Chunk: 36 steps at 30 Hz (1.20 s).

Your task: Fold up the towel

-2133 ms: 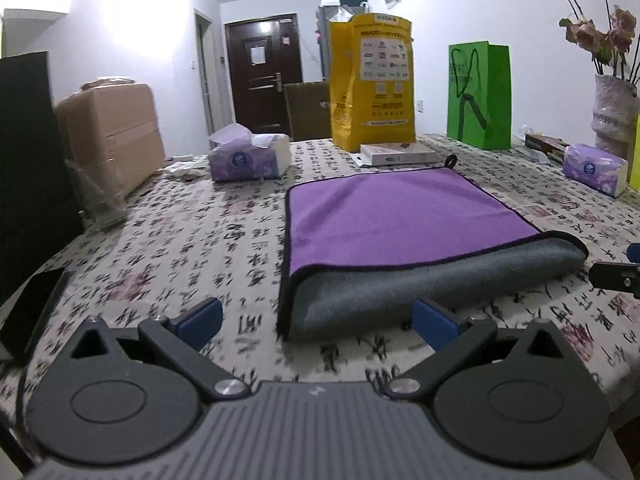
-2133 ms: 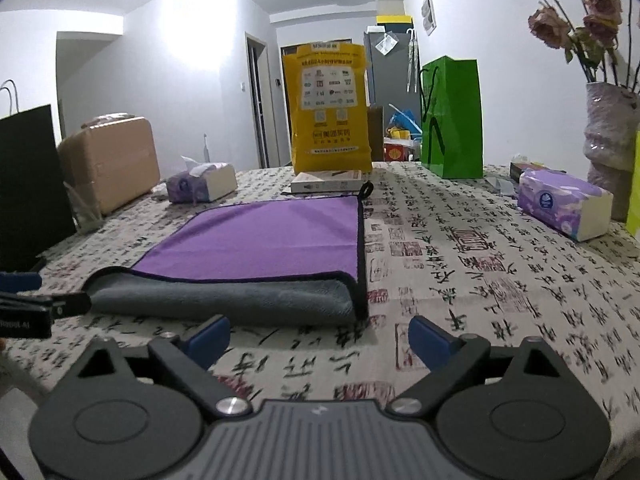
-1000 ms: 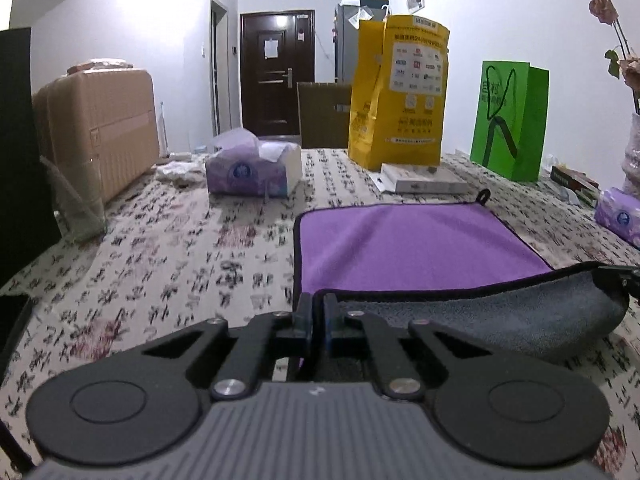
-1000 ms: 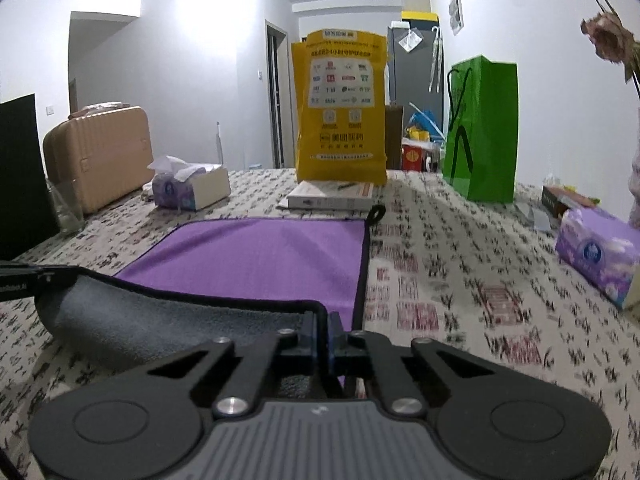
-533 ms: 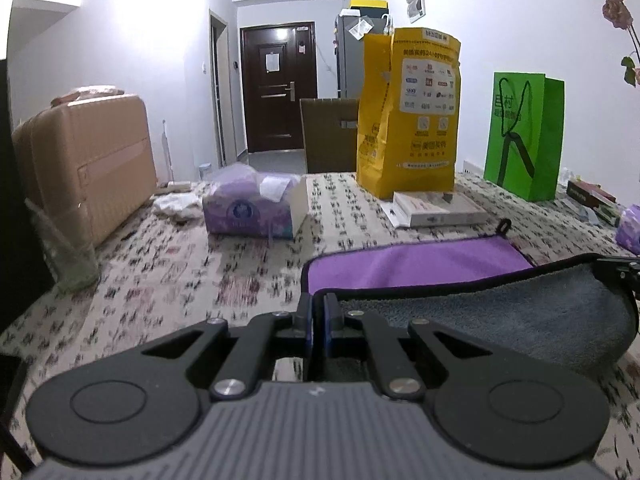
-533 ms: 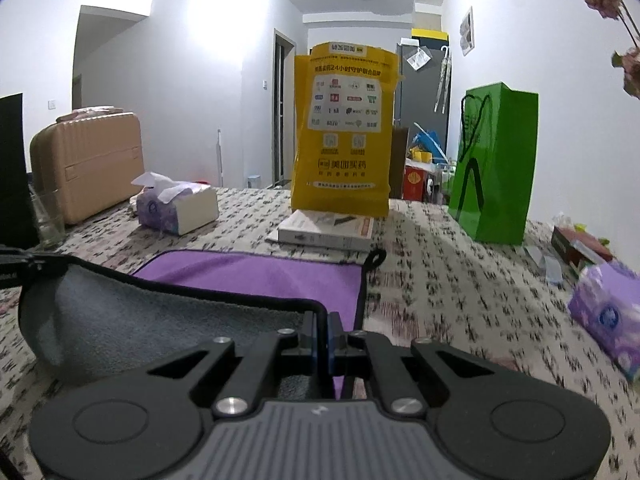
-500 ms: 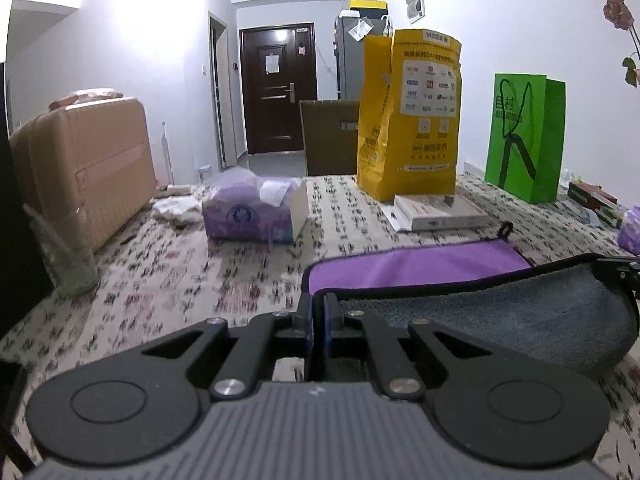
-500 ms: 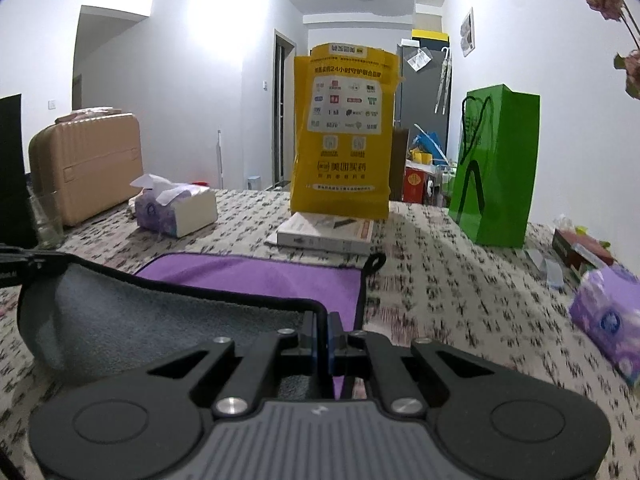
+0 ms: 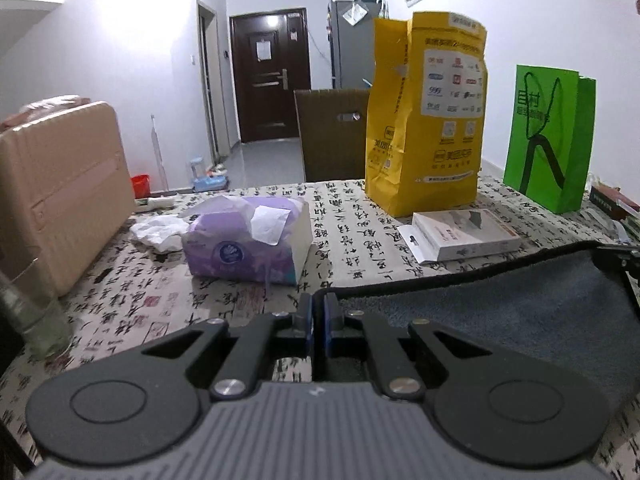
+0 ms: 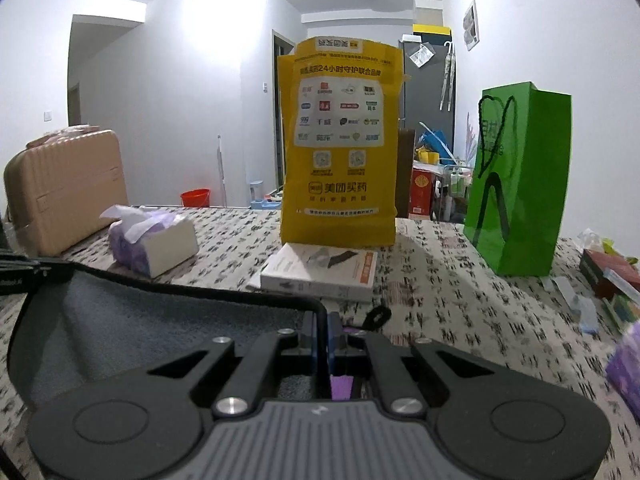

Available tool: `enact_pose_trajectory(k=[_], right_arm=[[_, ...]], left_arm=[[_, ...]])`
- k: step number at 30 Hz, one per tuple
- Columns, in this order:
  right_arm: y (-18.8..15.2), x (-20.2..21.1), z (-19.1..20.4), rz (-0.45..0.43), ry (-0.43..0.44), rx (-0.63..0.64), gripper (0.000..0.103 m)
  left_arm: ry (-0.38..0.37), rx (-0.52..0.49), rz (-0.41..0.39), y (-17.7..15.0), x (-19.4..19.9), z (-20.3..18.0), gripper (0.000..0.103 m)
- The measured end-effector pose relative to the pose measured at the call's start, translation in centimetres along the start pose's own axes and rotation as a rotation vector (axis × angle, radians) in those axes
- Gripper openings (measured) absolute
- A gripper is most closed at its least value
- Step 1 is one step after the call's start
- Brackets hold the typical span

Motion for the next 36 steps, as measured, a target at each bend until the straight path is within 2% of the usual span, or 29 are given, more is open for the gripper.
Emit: enact_pose_trajectory(k=[7,12,16,19,20,22,23,24,25,26,27,28,29,30,36], right_arm=[[1.0,-4.9,-1.6,0.051,0.003,-0.025,0.005],[-0.6,-8.2,-2.3,0.126,-0.005,-0.039,0.005],[-1.8,-9.2,-2.7,0.149,-0.005,-0.057,0.006],[-2.3,-9.7,-2.8,0.162,-0.013,-0.062,0.010],[-2.4,-9.9,-3.0,0.165,-0.021,-0.067,0.015],[-2.7,-10.0,-3.5,0.166,-0.033,-0.090,0.024],[-2.7,-10.0,-3.7,0.166,-0.035,-0.106,0.032],[-2.7,-10.0,-3.9,0.168,-0.042,-0.118,0.035],[-2.8,-9.9,-4.0,0.167,-0.045,-0.121,0.035],[-2.8,-9.9,-4.1,0.169,-0.047,-0.122,0.039],[-2.9,-9.9,-4.1,0.169,-0.050,-0.125,0.048],[-2.9,-9.9,-4.2,0.167,-0.056,-0.128,0.056],[-2.9,-9.8,-4.3,0.162,-0.062,-0.134,0.070],[-2.9,-9.6,-4.4,0.154,-0.065,-0.140,0.078],[-2.9,-9.3,-5.0,0.134,-0.067,-0.183,0.084]], left_arm=[[-0.034,0.030,0.037,0.7,-4.8,0.5,0.006],[-0.032,0.038,0.094,-0.5,-8.1,0.5,0.006],[-0.032,0.019,0.120,-1.9,-9.4,0.5,0.007],[-0.032,0.027,0.123,-2.3,-9.7,0.8,0.009],[-0.033,0.028,0.121,-2.4,-9.8,0.9,0.011],[-0.023,0.024,0.115,-2.4,-9.7,1.0,0.017],[-0.016,0.023,0.110,-2.4,-9.7,1.1,0.026],[-0.004,0.021,0.105,-2.5,-9.8,1.2,0.043],[0.017,0.022,0.101,-2.5,-9.9,1.5,0.054],[0.043,0.034,0.100,-2.5,-10.0,1.9,0.078],[0.044,0.057,0.102,-2.4,-10.0,2.3,0.094],[0.006,0.097,0.101,-2.3,-10.0,2.8,0.096],[-0.025,0.121,0.103,-2.3,-9.9,3.0,0.098],[-0.038,0.137,0.108,-2.4,-10.0,3.3,0.100],[-0.046,0.161,0.116,-2.4,-10.1,3.5,0.102]])
Point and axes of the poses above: each gripper's, at about its wrist camera, not at the fingertips, and x roughly against the way its jaws point, z to its left, y to its top, the point moved 6 cm from there along -x, roughly the way its jaws point, and after that the axes turned 7 degrees about x, right-handed, at the moved point
